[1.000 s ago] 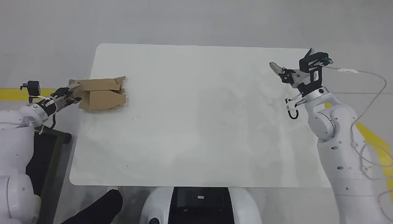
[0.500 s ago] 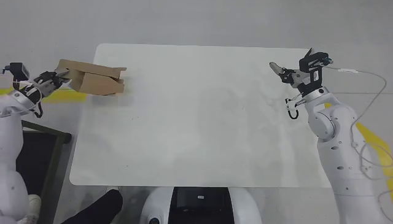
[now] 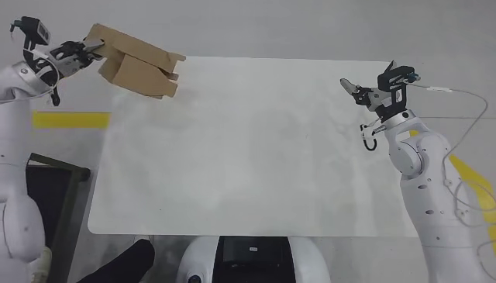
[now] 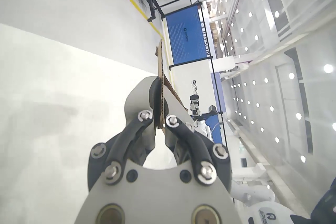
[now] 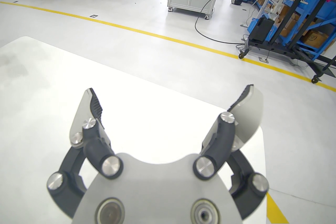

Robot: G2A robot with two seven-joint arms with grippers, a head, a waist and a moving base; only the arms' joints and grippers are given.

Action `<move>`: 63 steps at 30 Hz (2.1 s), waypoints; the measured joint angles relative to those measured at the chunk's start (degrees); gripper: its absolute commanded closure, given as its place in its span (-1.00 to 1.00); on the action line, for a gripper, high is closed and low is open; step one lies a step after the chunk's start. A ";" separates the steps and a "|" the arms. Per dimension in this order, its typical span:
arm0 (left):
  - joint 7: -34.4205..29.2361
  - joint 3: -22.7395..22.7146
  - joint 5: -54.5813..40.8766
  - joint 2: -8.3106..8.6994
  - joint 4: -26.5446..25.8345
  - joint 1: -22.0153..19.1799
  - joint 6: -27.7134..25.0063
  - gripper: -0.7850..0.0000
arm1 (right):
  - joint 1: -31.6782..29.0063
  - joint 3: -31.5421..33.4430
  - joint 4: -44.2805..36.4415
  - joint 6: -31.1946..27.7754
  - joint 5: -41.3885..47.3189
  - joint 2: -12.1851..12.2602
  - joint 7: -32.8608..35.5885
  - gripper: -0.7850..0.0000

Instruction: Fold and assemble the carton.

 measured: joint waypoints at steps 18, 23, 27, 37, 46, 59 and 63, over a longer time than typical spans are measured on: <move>2.51 13.46 -8.77 -5.93 -15.85 9.19 5.18 1.00 | 0.00 0.00 0.00 0.00 0.00 0.00 0.00 -1.00; 2.17 15.13 -8.84 -6.26 -20.01 12.00 5.12 1.00 | 0.00 0.00 0.00 0.00 0.00 0.00 0.00 -1.00; 1.80 15.26 -8.68 -6.07 -24.85 14.44 4.94 1.00 | 0.00 0.00 0.00 0.00 0.00 0.00 0.00 -1.00; 0.68 13.89 -8.85 -5.33 -30.90 17.10 6.61 1.00 | 0.00 0.00 0.00 0.00 0.00 0.00 0.00 -1.00; 0.70 13.90 -8.84 -5.33 -30.88 17.08 6.59 1.00 | 0.00 0.00 0.00 0.00 0.00 0.00 0.00 -1.00; 2.33 13.93 -7.95 -5.27 -31.95 17.99 6.91 1.00 | -0.18 -0.84 0.56 -3.03 4.43 -0.22 2.16 -1.00; 2.45 14.66 -6.48 -5.20 -33.05 18.56 8.24 1.00 | 1.73 -2.24 3.43 -11.76 16.98 -0.55 7.98 -1.00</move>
